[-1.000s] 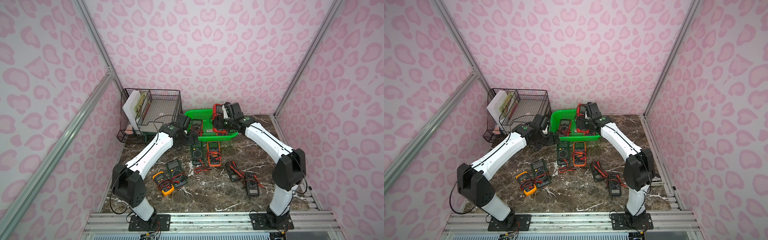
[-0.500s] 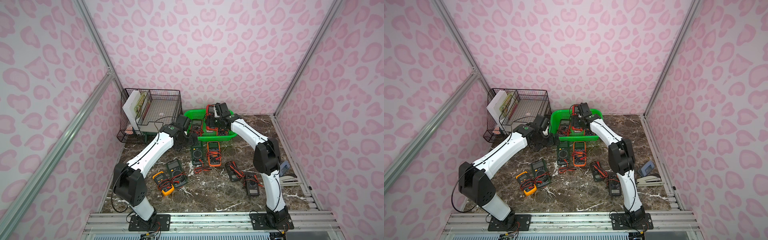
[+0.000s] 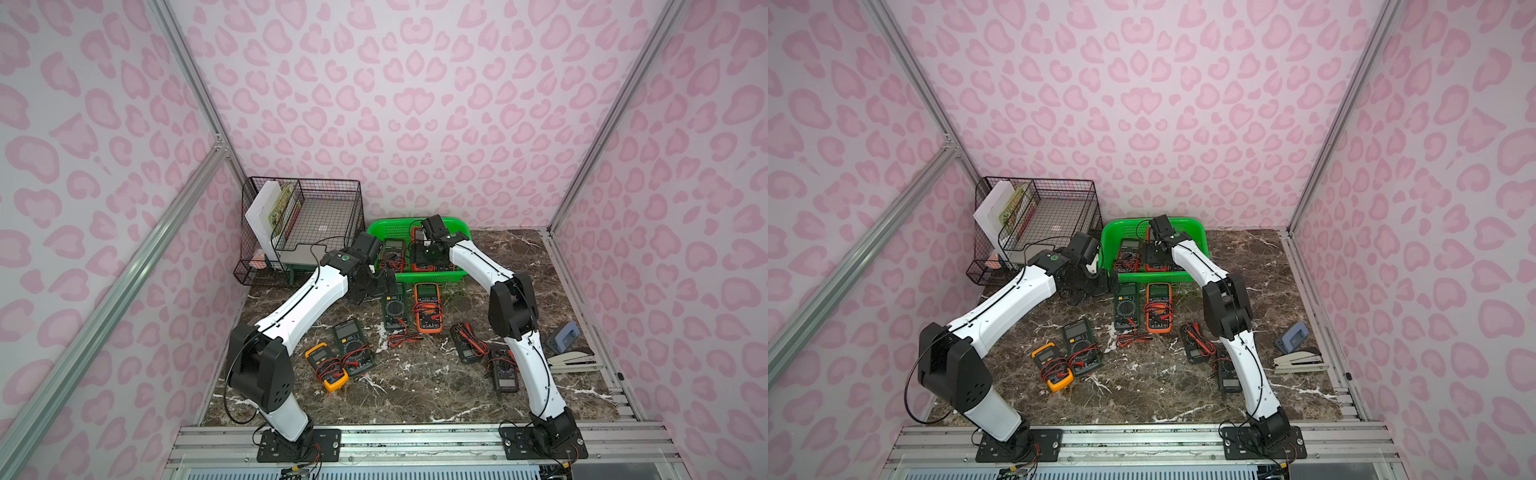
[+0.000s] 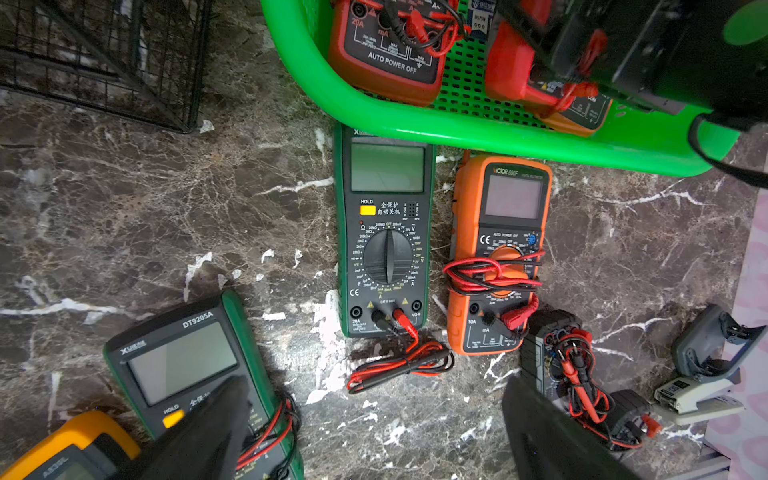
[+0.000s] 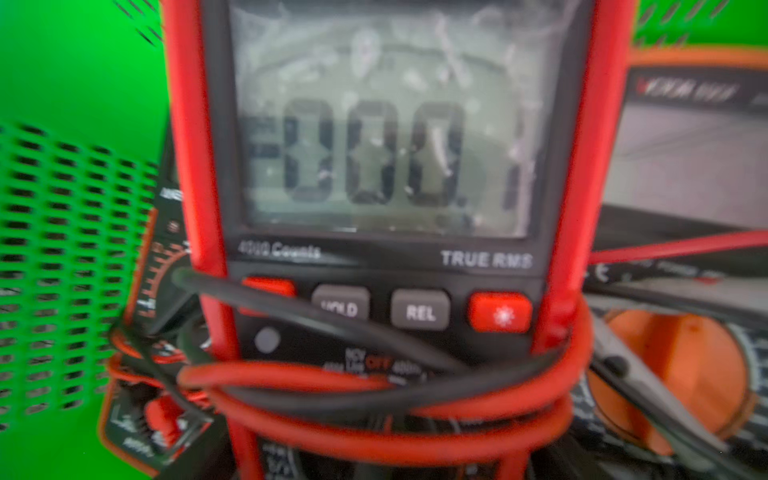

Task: Put the multimeter into the basket
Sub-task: Place the multimeter in the basket.

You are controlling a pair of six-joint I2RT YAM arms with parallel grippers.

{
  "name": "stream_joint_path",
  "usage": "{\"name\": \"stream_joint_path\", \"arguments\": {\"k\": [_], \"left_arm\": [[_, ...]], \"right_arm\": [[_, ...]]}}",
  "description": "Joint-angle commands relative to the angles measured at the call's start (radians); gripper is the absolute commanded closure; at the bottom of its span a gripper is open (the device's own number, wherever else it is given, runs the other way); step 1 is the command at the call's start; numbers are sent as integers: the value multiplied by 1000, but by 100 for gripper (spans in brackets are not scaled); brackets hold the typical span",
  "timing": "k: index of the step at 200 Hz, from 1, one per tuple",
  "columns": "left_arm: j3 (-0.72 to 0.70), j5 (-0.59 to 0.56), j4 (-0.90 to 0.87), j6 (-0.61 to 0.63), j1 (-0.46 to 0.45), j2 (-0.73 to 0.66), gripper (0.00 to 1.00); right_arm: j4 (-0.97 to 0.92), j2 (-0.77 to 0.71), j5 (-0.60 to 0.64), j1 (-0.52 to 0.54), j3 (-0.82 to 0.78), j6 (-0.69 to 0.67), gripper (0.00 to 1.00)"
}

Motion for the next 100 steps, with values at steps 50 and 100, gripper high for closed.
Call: {"name": "stream_joint_path", "arguments": {"k": [50,100], "left_arm": [[17,18,15,13,5,3,1],[40,21,14,17,7,13,1]], "right_arm": [[-62,35,37,-1,83,13,2],[-70,-13,21,-2,94,22,1]]}}
